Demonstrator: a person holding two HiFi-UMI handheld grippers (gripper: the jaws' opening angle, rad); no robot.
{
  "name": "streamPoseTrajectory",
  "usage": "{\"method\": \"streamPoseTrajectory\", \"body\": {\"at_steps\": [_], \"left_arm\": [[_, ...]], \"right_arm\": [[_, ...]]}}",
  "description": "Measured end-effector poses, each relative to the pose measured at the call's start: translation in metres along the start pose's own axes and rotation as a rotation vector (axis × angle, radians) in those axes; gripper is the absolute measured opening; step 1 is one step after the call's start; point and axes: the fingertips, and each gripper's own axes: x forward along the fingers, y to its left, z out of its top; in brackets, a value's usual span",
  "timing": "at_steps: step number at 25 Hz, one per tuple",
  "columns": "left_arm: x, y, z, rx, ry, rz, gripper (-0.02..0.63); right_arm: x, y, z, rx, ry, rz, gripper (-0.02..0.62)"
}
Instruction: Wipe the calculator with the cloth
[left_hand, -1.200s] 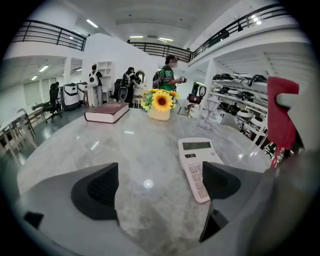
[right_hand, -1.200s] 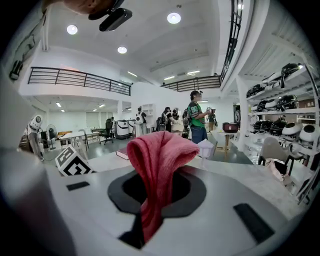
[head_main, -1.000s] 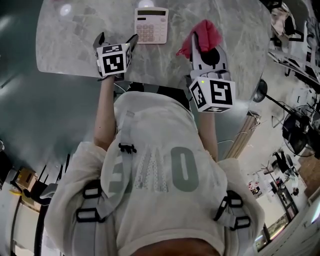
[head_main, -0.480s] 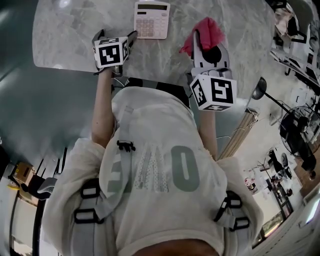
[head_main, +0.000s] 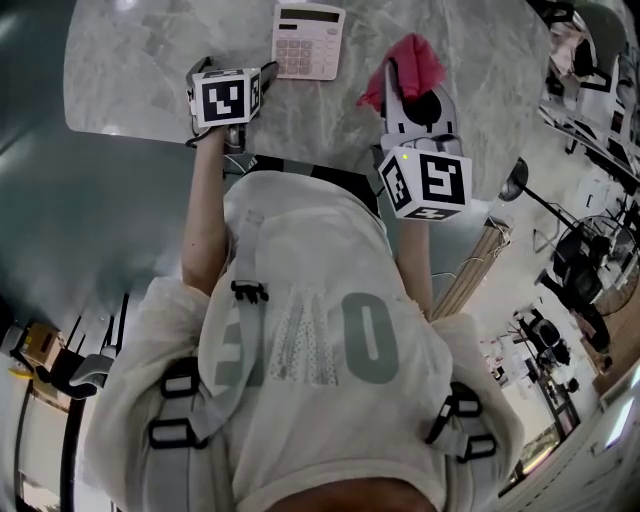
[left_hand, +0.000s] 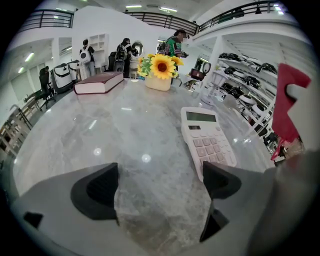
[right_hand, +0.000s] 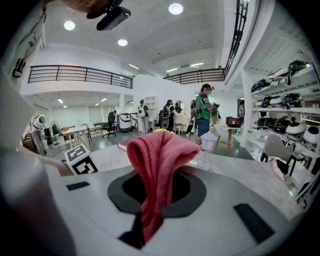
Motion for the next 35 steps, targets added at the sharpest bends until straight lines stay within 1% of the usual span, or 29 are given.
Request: {"method": "streamPoseTrajectory", "body": {"at_steps": [4,6,8,10,12,13,16,18,21,23,26,29,31,35], "left_arm": [[-0.002,0.0,-0.002,-0.002,0.003,0.003,0.513],[-0.001,-0.001,-0.001,-0.003,0.006,0.001,0.514],[0.0,0.0,-0.001,-0.003,0.007,0.0,0.514],[0.001,0.001,-0.001,-0.002,0.005,0.001,0.514],[0.0,0.001,-0.001,-0.002,0.0,0.002,0.514],[0.001,0.0,-0.001,-0.004,-0.003,0.0,0.514],[0.002,-0.001,-0.002,-0.002,-0.006,-0.004,0.514],[0.001,0.001,-0.002,0.002,-0.003,0.002,0.514],[0.0,0.001,-0.001,0.0,-0.001,0.003,0.514],[0.001,0.0,0.001,0.001,-0.003,0.001,0.514],[0.0,0.0,0.0,0.001,0.002,0.001,0.514],[0.001,0.0,0.0,-0.001,-0.006,-0.006,0.514],[0.003,0.001,0.0,0.0,-0.016,-0.008,0.514],[0.003,0.001,0.002,-0.006,-0.012,-0.006,0.514]], "right_arm": [[0.01,-0.002,0.003,-0.066,0.021,0.002,0.055],[0.02,-0.006,0.008,-0.151,0.047,0.008,0.055],[0.034,-0.009,0.012,-0.306,0.088,0.014,0.055],[0.052,-0.012,0.017,-0.51,0.143,0.016,0.055],[0.069,-0.011,0.019,-0.682,0.2,0.039,0.055],[0.076,-0.01,0.018,-0.743,0.226,0.063,0.055],[0.094,-0.002,0.014,-0.876,0.28,0.13,0.055],[0.105,0.001,0.011,-0.981,0.3,0.129,0.055],[0.122,0.002,0.003,-1.169,0.328,0.091,0.055],[0.13,0.004,-0.012,-1.271,0.374,0.106,0.054],[0.141,0.011,-0.039,-1.344,0.44,0.148,0.054],[0.149,0.014,-0.064,-1.343,0.483,0.168,0.055],[0.153,0.014,-0.076,-1.339,0.508,0.163,0.054],[0.159,0.012,-0.093,-1.363,0.555,0.149,0.055]]}}
